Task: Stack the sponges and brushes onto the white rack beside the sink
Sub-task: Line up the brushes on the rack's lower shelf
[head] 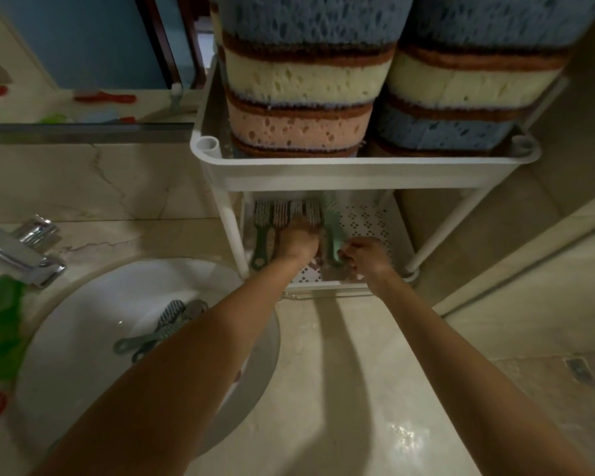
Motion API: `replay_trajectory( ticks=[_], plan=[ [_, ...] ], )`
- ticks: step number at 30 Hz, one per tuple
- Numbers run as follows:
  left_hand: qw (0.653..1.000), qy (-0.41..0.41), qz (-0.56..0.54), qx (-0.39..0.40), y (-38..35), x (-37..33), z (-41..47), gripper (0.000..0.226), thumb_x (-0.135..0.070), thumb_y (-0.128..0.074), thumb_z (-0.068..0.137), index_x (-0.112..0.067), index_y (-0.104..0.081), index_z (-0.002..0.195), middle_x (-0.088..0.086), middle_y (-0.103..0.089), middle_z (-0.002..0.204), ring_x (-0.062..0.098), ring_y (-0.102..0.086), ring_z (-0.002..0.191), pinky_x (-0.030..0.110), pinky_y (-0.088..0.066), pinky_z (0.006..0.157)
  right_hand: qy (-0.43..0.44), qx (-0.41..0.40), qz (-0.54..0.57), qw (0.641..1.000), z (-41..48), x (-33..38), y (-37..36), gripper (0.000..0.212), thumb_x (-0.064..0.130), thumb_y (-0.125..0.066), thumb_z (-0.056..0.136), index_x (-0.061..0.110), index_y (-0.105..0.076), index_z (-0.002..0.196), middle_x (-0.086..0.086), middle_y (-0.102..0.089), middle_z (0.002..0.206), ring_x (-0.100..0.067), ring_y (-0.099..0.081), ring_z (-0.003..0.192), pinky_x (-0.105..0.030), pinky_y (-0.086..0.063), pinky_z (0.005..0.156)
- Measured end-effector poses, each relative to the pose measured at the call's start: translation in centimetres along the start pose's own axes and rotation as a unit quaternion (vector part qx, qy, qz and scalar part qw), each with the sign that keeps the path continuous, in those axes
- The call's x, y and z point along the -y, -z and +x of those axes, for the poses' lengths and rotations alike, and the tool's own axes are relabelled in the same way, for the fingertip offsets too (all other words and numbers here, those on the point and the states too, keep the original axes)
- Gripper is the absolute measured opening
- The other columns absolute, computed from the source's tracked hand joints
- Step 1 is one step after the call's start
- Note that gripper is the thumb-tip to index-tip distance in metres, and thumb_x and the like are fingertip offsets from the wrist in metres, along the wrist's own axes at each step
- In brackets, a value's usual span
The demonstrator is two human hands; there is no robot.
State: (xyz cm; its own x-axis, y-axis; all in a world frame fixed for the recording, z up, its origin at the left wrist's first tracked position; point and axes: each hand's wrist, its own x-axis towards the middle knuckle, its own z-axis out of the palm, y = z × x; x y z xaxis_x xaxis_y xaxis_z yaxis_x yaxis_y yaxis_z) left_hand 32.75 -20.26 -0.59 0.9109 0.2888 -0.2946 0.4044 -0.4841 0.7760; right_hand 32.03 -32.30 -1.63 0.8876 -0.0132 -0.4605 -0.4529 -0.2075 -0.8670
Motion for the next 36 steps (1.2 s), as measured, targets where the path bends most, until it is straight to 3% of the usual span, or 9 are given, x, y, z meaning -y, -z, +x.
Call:
replay_trajectory(
  ticks=[2, 5, 8, 10, 15, 17, 23, 29, 36],
  plan=[
    [0.989, -0.081, 0.123, 0.025, 0.0, 1.0, -0.2, 0.031, -0.011, -0.035, 0.099, -0.004, -0.049, 0.125, 0.018, -0.06, 0.12, 0.03, -0.058, 0.103, 0.029, -0.04, 0.08, -0.021, -0.04, -0.024, 0.999, 0.9, -0.3, 1.0, 0.029, 0.001, -0.048, 0.092, 0.018, -0.053, 0.069, -0.003, -0.053, 0.069, -0.008, -0.046, 0.052, -0.015, -0.038, 0.041],
    [0.958, -0.133, 0.236, 0.096, -0.3, 3.1, 0.4, 0.044, -0.014, -0.034, 0.098, -0.01, -0.034, 0.142, 0.019, -0.042, 0.143, 0.035, -0.039, 0.132, 0.04, -0.033, 0.109, -0.026, -0.065, -0.094, 0.993, 2.2, -0.7, 1.8, 0.016, 0.004, -0.045, 0.094, 0.012, -0.056, 0.103, -0.007, -0.052, 0.099, -0.01, -0.047, 0.066, -0.006, -0.043, 0.046],
    [0.925, -0.155, 0.293, 0.186, 0.1, 4.4, 0.3, 0.054, -0.023, -0.028, 0.101, -0.018, -0.009, 0.152, 0.006, -0.005, 0.16, 0.029, 0.0, 0.148, 0.048, -0.005, 0.121, -0.019, -0.099, -0.312, 0.945, 3.0, -1.1, 1.6, 0.031, 0.008, -0.03, 0.1, 0.001, -0.049, 0.122, -0.014, -0.055, 0.124, -0.025, -0.056, 0.109, -0.022, -0.042, 0.094],
    [0.91, -0.159, 0.316, 0.216, 0.3, 4.8, -0.1, 0.055, -0.029, -0.025, 0.102, -0.019, -0.004, 0.152, 0.005, 0.001, 0.161, 0.024, 0.006, 0.148, 0.047, 0.0, 0.121, 0.017, -0.082, -0.431, 0.899, 3.3, -1.1, 1.3, 0.033, 0.01, -0.027, 0.101, 0.001, -0.046, 0.126, -0.017, -0.052, 0.13, -0.028, -0.051, 0.12, -0.032, -0.037, 0.102],
    [0.891, -0.14, 0.365, 0.231, 0.5, 4.8, -0.1, 0.055, -0.033, -0.018, 0.102, -0.015, -0.002, 0.152, 0.005, 0.008, 0.16, 0.022, 0.009, 0.148, 0.044, 0.001, 0.122, 0.027, -0.078, -0.343, 0.936, 3.5, -1.1, 0.5, 0.034, 0.019, -0.027, 0.102, 0.005, -0.056, 0.114, -0.018, -0.058, 0.119, -0.028, -0.055, 0.11, -0.032, -0.041, 0.093],
    [0.89, -0.142, 0.366, 0.231, 0.6, 4.8, 0.0, 0.055, -0.033, -0.018, 0.102, -0.016, -0.003, 0.152, 0.004, 0.007, 0.16, 0.022, 0.009, 0.148, 0.044, 0.0, 0.122, 0.045, -0.077, -0.371, 0.924, 3.6, -1.4, 0.4, 0.031, 0.019, -0.027, 0.103, 0.012, -0.056, 0.109, -0.019, -0.056, 0.119, -0.028, -0.054, 0.109, -0.03, -0.038, 0.09],
    [0.879, -0.145, 0.388, 0.237, 0.6, 4.9, 0.0, 0.057, -0.03, -0.02, 0.102, -0.015, 0.004, 0.152, 0.004, 0.013, 0.16, 0.023, 0.012, 0.148, 0.043, 0.002, 0.122, 0.065, -0.07, -0.424, 0.9, 3.6, -1.5, 0.4, 0.034, 0.011, -0.032, 0.1, 0.005, -0.047, 0.13, -0.017, -0.051, 0.135, -0.031, -0.049, 0.123, -0.029, -0.036, 0.1],
    [0.886, -0.143, 0.38, 0.224, 0.7, 4.7, -0.1, 0.056, -0.023, -0.024, 0.102, -0.014, 0.001, 0.151, 0.004, 0.011, 0.16, 0.021, 0.01, 0.148, 0.04, 0.001, 0.122, 0.077, -0.073, -0.482, 0.87, 3.4, -1.3, 0.1, 0.03, 0.015, -0.032, 0.101, 0.007, -0.049, 0.124, -0.015, -0.058, 0.121, -0.029, -0.056, 0.109, -0.03, -0.041, 0.089],
    [0.915, -0.15, 0.329, 0.181, 1.1, 4.8, -1.5, 0.065, -0.006, -0.034, 0.097, -0.013, 0.0, 0.151, 0.008, 0.003, 0.16, 0.022, 0.003, 0.149, 0.039, -0.004, 0.122, 0.106, -0.118, -0.415, 0.896, 2.3, -1.7, 0.2, 0.03, 0.008, -0.039, 0.097, 0.003, -0.05, 0.124, -0.019, -0.057, 0.124, -0.032, -0.054, 0.114, -0.036, -0.04, 0.101]
  ],
)
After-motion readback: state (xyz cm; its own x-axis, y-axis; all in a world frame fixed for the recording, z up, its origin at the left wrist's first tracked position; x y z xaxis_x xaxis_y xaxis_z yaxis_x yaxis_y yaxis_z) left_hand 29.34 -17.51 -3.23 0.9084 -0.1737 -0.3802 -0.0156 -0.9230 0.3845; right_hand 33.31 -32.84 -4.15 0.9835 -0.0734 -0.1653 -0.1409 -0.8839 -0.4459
